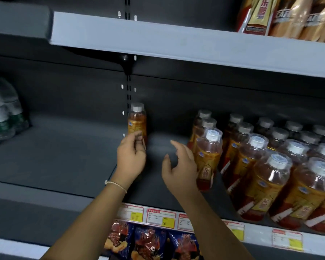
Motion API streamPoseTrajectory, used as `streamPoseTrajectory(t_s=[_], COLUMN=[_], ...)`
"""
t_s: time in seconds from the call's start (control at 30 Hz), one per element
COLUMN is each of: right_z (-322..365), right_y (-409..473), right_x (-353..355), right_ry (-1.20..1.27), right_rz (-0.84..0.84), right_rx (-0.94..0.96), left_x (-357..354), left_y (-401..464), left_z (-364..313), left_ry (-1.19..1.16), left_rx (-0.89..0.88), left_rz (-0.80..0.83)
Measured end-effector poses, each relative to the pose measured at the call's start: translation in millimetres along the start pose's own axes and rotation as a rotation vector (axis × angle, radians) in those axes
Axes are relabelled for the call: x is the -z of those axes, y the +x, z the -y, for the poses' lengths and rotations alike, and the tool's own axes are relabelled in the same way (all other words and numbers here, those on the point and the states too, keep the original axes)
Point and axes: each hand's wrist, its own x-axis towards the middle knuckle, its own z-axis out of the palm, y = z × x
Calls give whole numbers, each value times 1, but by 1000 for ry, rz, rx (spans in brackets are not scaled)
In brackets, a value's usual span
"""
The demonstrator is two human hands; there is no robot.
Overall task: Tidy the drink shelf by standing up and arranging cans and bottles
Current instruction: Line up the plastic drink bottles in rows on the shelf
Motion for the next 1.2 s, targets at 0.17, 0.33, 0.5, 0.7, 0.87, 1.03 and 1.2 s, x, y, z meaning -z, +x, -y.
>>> streamPoseTrajectory(t_s=[0.17,0.33,0.5,0.7,0.87,1.03,1.2], right_z=[-1,-4,-10,-14,-11,1,12], right_y=[25,50,66,70,66,52,28], right_x=[-52,-95,-121,-133,-127,-99,-58], right_ry=[-18,-27,103,263,345,333,262], right_rz=[219,325,410,430,343,226,275], right_rx=[-187,-308,-452,-488,-496,-423,-340], left_x=[19,21,21,15,14,21,32], left_y=[28,49,56,60,58,44,23], left_z=[30,52,65,72,74,58,24], left_ry=[19,-194,-347,-459,-484,-387,-169], left_rx=[98,389,438,463,480,385,312], left_rz=[16,139,221,300,296,268,161])
